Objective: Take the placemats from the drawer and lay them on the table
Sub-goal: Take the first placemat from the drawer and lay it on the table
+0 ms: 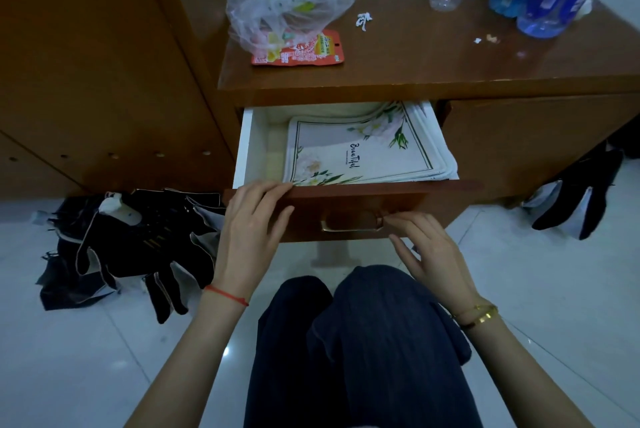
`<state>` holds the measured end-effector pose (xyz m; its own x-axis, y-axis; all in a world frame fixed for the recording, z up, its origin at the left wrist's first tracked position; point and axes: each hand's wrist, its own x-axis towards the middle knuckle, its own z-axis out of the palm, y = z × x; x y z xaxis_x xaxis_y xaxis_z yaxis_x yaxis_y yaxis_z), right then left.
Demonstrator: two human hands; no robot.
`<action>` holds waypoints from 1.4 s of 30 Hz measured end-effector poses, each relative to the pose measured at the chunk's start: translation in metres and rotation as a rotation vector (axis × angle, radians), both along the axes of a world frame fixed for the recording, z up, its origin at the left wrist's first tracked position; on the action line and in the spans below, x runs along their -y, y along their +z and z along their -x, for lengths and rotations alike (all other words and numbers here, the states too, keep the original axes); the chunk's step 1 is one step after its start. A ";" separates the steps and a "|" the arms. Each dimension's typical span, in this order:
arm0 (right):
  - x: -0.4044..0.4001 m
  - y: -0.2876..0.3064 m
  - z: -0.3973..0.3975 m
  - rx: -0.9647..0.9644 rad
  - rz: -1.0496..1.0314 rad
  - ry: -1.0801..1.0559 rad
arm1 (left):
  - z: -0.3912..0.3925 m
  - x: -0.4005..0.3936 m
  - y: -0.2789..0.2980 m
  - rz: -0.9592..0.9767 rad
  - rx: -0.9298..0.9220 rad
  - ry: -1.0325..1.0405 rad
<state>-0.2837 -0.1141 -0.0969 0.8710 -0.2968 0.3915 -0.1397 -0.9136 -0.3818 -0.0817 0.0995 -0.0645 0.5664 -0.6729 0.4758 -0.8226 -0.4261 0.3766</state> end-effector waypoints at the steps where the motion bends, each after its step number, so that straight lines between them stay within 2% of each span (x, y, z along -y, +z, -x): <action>1: 0.000 0.003 0.003 0.009 -0.010 -0.017 | 0.001 0.000 0.000 0.006 -0.009 0.006; 12: 0.034 0.077 -0.008 0.296 -0.069 -0.284 | -0.001 0.022 0.022 0.067 -0.069 0.059; 16: 0.064 0.090 -0.034 0.164 -0.123 -0.356 | -0.021 0.050 0.034 0.069 -0.108 0.076; 19: 0.082 0.093 -0.053 0.063 -0.162 -0.379 | -0.036 0.071 0.041 0.021 -0.222 0.120; 26: 0.090 0.097 -0.075 -0.189 -0.276 -0.463 | -0.056 0.093 0.036 -0.227 -0.508 0.263; 36: 0.086 0.109 -0.089 -0.314 -0.461 -0.593 | -0.063 0.105 0.044 -0.535 -0.879 0.367; 42: 0.088 0.107 -0.085 -0.296 -0.537 -0.609 | -0.065 0.109 0.045 -0.697 -0.929 0.431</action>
<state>-0.1984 -0.2022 0.0099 0.5444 -0.8246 -0.1537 -0.7084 -0.3538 -0.6107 -0.0169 -0.0090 -0.0192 0.7357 -0.2963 -0.6091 -0.1077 -0.9389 0.3268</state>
